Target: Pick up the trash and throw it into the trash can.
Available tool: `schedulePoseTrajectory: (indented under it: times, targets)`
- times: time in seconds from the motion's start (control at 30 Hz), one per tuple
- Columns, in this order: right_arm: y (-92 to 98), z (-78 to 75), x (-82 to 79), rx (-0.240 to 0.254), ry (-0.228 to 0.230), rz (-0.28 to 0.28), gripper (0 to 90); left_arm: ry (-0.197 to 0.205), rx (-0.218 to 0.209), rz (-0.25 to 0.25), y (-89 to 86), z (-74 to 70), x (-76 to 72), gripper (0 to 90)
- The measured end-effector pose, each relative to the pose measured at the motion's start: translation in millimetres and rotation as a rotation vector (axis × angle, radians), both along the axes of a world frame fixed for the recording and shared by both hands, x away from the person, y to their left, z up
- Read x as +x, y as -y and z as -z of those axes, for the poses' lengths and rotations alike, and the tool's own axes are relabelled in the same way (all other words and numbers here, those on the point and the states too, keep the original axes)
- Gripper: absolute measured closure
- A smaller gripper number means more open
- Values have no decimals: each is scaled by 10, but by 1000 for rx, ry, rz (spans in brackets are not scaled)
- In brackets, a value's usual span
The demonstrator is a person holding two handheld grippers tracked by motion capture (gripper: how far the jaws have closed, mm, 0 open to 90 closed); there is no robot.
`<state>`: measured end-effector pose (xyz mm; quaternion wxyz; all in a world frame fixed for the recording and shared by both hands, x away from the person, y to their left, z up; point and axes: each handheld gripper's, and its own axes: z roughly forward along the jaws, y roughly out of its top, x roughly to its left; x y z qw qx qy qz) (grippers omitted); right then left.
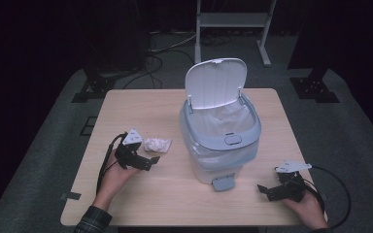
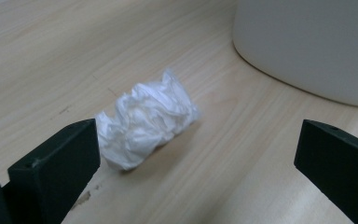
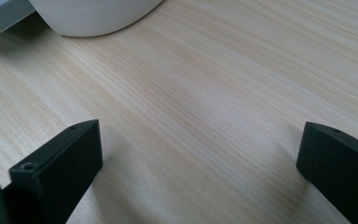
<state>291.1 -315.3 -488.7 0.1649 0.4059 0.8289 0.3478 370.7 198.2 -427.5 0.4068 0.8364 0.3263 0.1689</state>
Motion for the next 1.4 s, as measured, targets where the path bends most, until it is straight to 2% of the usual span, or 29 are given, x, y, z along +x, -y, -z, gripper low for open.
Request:
schedulePoseTrajectory:
  times: [0.07,0.13,0.27,0.3,0.4,0.47,0.57,0.7,0.83,1.1,1.2,1.4]
  targets:
    - [0,0,0,-1,0,0,0,-6,-13,-8,-8,-4,36,0]
    - [0,0,0,-1,0,0,0,-11,3,-9,-12,-15,81,0]
    - [0,0,0,0,0,0,0,-3,-9,-20,-21,-28,169,0]
    - [0,0,0,0,0,0,0,0,-16,-22,-24,-19,191,0]
    - [0,0,0,-1,0,0,0,-16,0,-22,-9,15,268,0]
    - [0,0,0,0,0,0,0,-14,-10,-26,4,37,317,0]
    - [0,0,0,0,0,0,0,-23,2,-24,20,70,383,0]
    - [0,0,0,0,0,0,0,-29,-21,-39,22,137,468,0]
    - [0,0,1,0,0,0,0,-44,-22,-62,24,237,563,0]
    - [0,0,0,1,0,0,0,-66,-16,-59,52,362,637,2]
    - [0,0,0,1,0,0,0,-74,-18,-50,79,405,650,38]
    - [0,0,0,0,0,0,0,-102,17,-27,135,493,663,69]
